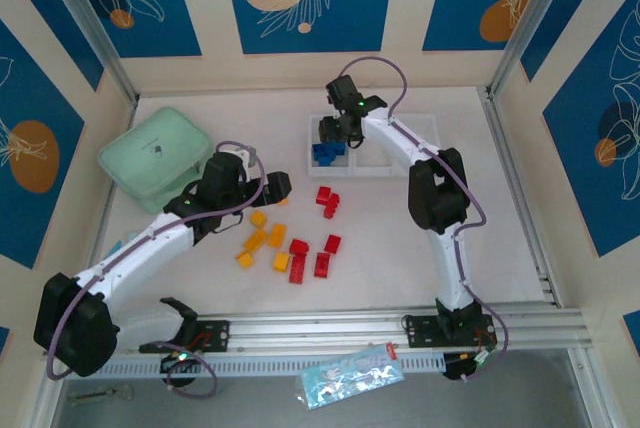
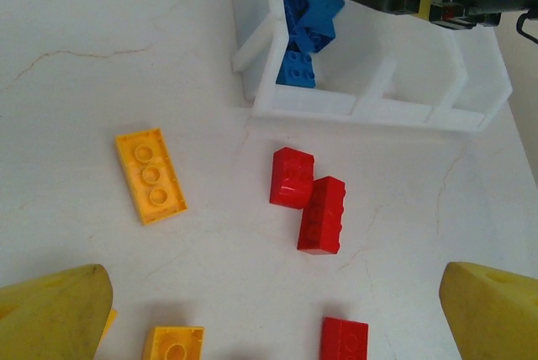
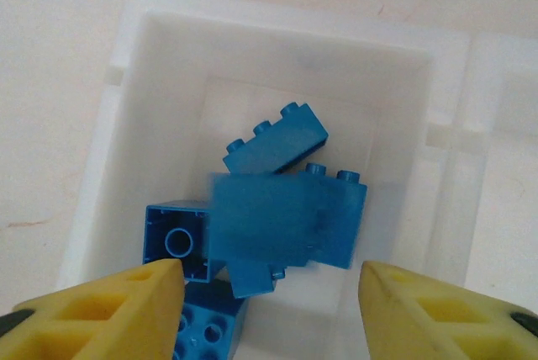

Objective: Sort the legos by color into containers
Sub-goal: Place the lego in the container, then pick up the lego from the center of the table.

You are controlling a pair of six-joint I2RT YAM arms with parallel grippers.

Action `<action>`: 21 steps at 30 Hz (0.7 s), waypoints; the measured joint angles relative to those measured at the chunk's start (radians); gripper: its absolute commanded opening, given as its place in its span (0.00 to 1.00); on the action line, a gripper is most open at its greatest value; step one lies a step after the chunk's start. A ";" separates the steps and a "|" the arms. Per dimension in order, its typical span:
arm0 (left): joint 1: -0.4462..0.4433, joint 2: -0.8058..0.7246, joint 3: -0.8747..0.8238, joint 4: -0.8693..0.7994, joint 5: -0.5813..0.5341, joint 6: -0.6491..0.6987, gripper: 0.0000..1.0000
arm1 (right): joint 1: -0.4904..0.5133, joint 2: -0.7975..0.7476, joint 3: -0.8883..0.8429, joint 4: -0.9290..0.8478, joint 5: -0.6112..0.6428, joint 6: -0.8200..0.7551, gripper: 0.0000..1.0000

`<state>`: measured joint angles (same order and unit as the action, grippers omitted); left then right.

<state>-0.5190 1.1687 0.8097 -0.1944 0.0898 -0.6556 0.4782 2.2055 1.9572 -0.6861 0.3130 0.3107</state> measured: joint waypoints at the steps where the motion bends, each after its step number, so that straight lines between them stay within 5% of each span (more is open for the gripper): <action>1: 0.000 0.000 0.000 0.000 0.002 0.000 0.99 | 0.002 0.000 0.001 -0.006 0.002 -0.003 0.62; 7: 0.000 0.000 0.000 0.000 0.039 -0.008 0.99 | 0.032 -0.043 -0.030 -0.018 0.006 -0.008 0.65; 21: -0.011 -0.118 -0.106 0.000 0.086 -0.050 0.99 | 0.136 -0.487 -0.517 -0.010 0.000 0.094 0.76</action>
<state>-0.5301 1.0504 0.7036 -0.1944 0.1761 -0.7059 0.6140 1.7187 1.4403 -0.6956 0.3130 0.4049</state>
